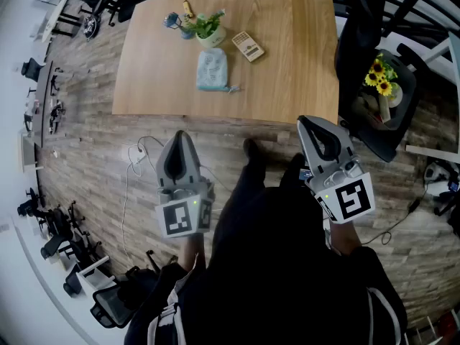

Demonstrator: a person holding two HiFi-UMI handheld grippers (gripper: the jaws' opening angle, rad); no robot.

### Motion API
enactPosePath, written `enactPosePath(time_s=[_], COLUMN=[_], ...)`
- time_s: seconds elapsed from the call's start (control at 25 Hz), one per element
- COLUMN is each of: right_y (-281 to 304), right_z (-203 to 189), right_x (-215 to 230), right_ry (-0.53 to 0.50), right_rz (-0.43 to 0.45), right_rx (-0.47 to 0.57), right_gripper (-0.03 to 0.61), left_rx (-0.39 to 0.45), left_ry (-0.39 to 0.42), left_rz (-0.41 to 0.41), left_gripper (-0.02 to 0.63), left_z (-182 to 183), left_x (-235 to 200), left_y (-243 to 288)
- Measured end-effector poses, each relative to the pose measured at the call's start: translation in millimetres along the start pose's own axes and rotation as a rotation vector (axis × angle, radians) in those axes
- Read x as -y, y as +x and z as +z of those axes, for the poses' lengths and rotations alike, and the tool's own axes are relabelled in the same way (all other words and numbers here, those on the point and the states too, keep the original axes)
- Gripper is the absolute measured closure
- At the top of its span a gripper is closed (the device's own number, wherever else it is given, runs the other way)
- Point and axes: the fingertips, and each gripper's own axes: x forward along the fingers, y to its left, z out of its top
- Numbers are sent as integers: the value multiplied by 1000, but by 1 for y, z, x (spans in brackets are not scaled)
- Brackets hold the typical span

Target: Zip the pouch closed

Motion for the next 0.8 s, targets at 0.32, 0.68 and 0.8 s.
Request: enactPosePath(time_s=[0.32,0.68,0.8], right_y=[53,182,224], right_z=[-5,-78,-145], right_x=[-13,-29,-26], right_ry=[-30,14,57], right_rz=[4,14,19], right_rx=[-21,-230,-366], right_gripper=[566,566,566], left_rx=[13,-120,-280], left_ry=[-37,-136,-148], left_rz=[-27,-218,-336], left_gripper=[615,615,615], left_z=[-17,-84,-160], left_x=[-34,-98,-84], left_y=[40,122,152])
